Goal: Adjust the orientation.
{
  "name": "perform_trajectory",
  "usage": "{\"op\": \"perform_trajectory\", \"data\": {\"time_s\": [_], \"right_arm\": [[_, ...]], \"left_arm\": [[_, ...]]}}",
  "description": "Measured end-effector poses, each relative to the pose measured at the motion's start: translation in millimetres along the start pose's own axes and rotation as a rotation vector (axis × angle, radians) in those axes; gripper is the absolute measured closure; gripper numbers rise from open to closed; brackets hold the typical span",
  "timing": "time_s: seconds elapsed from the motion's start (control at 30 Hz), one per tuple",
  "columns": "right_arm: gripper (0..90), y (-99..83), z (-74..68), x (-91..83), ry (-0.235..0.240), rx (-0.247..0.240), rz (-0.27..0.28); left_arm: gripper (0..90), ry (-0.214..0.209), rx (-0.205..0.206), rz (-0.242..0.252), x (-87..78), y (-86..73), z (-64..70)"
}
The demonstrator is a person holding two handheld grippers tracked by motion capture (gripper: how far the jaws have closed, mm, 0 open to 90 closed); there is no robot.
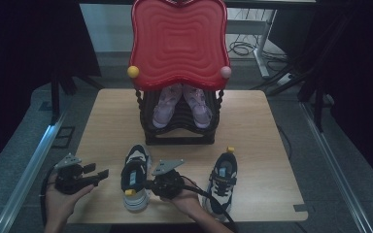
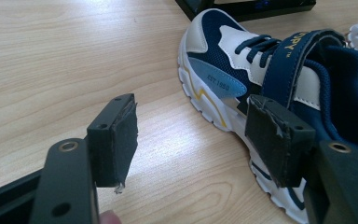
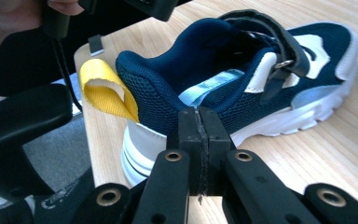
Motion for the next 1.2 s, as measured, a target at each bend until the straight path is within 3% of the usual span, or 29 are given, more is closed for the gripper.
{"op": "perform_trajectory", "data": {"time_s": [0.4, 1.0, 1.03, 1.2], "right_arm": [[90.0, 4.1, -10.2, 18.5, 0.055, -0.009, 0.041], [90.0, 15.8, -21.0, 46.7, 0.086, -0.028, 0.050], [90.0, 15.6, -21.6, 47.8, 0.087, -0.028, 0.052], [90.0, 16.3, -22.7, 41.9, 0.083, -0.032, 0.064]], "left_arm": [[34.8, 0.009, -0.013, 0.032, -7.4, 1.6, -3.4], [35.2, 0.004, -0.024, 0.068, -15.0, 2.8, -6.1], [35.2, -0.016, -0.033, 0.072, -15.4, 2.9, -6.2], [35.2, -0.010, -0.034, 0.072, -15.4, 2.7, -7.8]]}}
Point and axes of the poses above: each handheld gripper's, and its own axes: x roughly forward along the jaws, y roughly out of its top, z roughly to its right, the point moved 1 cm from there along x, roughly forward along the jaws, and after that the axes turned 13 degrees about -x, right-handed, at the moved point
